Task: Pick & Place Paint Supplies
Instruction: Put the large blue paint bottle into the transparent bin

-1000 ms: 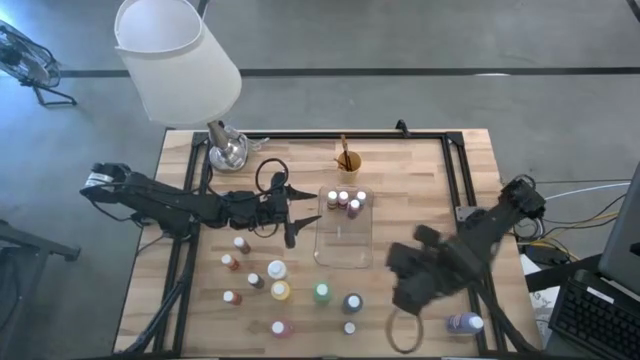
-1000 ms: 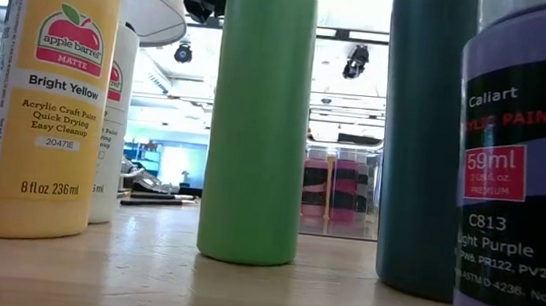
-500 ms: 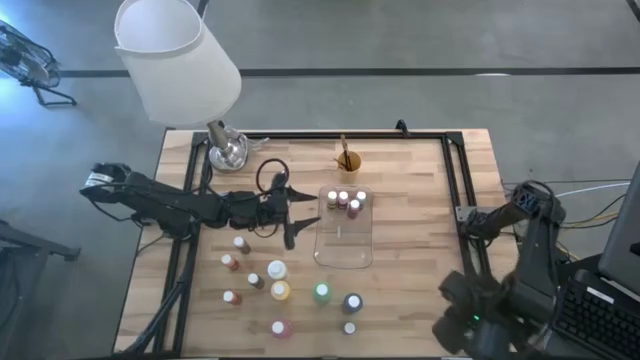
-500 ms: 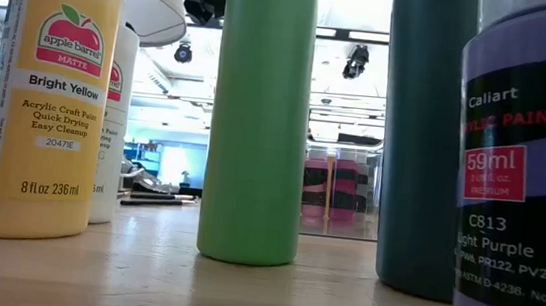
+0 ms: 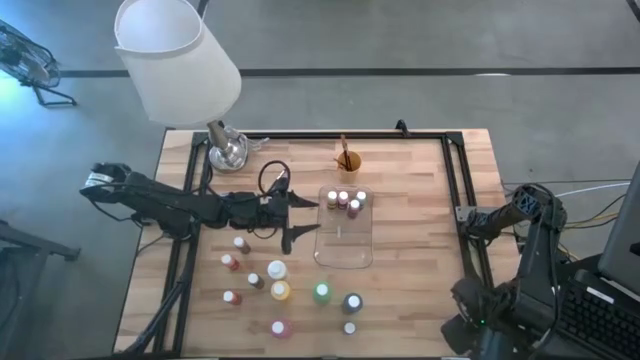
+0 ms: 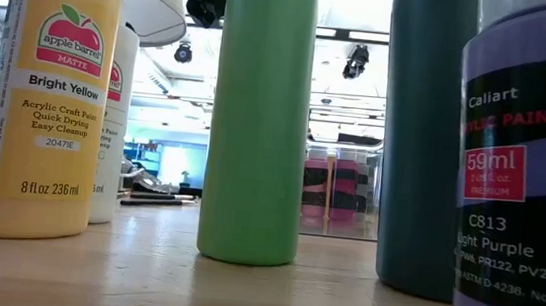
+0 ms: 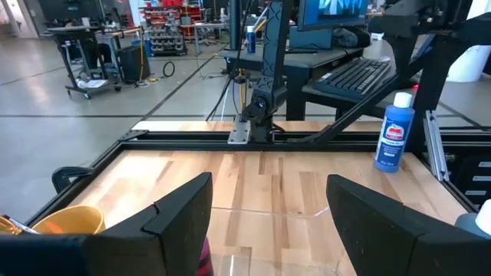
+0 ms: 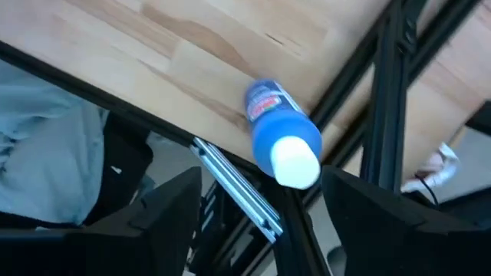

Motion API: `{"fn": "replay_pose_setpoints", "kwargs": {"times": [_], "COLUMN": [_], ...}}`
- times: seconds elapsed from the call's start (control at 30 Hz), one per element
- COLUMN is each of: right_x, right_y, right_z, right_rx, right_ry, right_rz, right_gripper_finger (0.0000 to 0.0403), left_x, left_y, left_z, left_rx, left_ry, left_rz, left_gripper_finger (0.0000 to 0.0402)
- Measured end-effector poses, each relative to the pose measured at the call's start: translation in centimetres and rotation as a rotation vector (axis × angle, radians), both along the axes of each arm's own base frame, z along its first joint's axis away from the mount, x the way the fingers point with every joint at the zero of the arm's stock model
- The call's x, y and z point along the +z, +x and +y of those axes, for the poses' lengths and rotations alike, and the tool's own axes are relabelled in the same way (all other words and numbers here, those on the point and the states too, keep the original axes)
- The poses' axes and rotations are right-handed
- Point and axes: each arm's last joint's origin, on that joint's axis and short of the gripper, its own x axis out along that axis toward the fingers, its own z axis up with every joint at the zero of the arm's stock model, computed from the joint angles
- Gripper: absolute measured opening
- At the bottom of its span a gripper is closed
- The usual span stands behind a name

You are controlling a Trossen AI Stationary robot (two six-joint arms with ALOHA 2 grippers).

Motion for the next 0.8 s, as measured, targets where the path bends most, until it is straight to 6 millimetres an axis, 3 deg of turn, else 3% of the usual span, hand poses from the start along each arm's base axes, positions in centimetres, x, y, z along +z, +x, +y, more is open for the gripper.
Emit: {"fn": "replay_pose_setpoints", "kwargs": {"times": [0.27,0.8], "right_x": [-1.3,-3.6], "right_y": [-0.2,-0.7], "right_z": [0.1,0.6], "right_rx": [-0.025,-0.028], "right_ry": [-0.016,-0.021], "right_rz": [0.059,0.087], "right_gripper_finger": [0.0280,0.0239], "left_x": [-0.4,-0.4], "left_y": [-0.1,-0.1], "left_z": [0.0,-0.2], "left_rx": [0.000,-0.006], "left_ry": [-0.002,-0.005], "left_rz": [0.012,0.011], "left_gripper_finger": [0.0262,0.0262]}}
